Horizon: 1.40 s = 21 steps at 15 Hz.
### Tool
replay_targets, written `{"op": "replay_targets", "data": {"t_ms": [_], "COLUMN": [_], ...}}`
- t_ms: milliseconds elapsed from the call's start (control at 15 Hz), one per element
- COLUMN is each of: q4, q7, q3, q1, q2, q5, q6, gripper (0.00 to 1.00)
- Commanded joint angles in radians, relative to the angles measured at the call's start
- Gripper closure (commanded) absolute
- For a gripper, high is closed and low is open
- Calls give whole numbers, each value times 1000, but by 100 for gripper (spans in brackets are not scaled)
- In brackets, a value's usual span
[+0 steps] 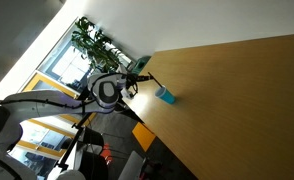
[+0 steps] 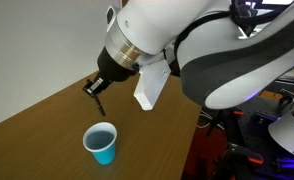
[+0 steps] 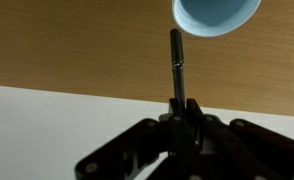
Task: Remove the pen from the cup and put it on the table
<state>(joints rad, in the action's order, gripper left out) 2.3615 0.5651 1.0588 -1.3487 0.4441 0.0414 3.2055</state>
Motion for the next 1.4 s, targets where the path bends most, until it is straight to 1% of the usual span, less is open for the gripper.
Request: {"op": "replay_targets", "data": {"t_ms": [0,333,400,467,600,800,933,1067,1200,1267,1333], "q4": [12,-16,-25,-36,-63,-125,-170,-217,-261,-282,-302], "q7": [34,72,78,18,16,35,51,55,51,46,30], "q3": [77,156,160,156,151,130,106,55,-17,-63,-122], "q1": [-40,-46,-37,-32,-13,38,85,158,247,298,358], "q2": [-31,-3,-5,2,-9,-17,-21,-28,-37,-40,-49], "q5": [-25,-56,-57,-133,-159,-153,-134,-124,-114,-109,-107], "q6": [-22,-85,-110,-136,-218,-364,-450,-524,-580,-601,-615], "gripper": [97,97,97,97,97,97,97,97,97,97,97]}}
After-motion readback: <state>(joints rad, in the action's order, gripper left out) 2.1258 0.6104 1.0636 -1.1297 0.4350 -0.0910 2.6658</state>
